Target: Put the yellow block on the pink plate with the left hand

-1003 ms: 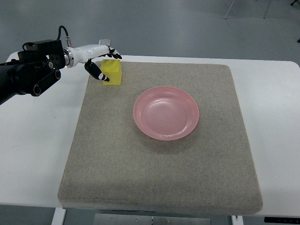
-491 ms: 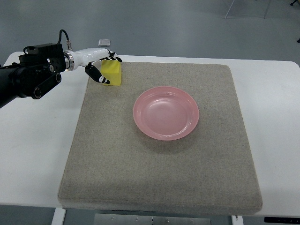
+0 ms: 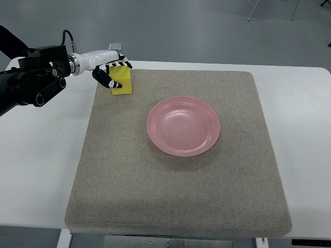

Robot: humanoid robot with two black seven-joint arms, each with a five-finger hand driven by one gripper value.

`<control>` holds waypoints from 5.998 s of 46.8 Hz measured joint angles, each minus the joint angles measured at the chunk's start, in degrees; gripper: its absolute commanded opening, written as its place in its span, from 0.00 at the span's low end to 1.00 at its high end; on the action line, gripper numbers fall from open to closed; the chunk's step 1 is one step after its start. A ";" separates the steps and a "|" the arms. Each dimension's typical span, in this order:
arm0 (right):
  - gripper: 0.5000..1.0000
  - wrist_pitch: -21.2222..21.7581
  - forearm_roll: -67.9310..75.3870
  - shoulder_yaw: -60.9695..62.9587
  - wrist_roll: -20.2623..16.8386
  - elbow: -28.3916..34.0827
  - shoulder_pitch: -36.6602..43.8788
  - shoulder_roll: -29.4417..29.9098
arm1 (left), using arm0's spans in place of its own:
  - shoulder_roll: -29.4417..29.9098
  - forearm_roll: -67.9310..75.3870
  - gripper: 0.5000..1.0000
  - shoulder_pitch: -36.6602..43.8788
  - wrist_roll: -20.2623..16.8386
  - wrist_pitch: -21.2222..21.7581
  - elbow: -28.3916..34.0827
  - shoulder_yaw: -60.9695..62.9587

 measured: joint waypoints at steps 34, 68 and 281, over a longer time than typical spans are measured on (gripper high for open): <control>0.85 0.00 0.00 0.00 0.01 0.01 0.00 0.00 | 3.07 -0.33 0.00 -2.86 0.00 0.69 -19.40 -5.74; 0.85 0.02 0.00 0.01 0.00 0.00 0.00 0.00 | 3.42 3.24 0.00 -2.42 -0.42 -0.16 -30.71 -4.55; 0.85 -0.01 0.00 0.00 0.00 0.00 0.00 0.00 | -4.12 -71.30 0.95 8.26 10.11 -3.87 7.89 -32.05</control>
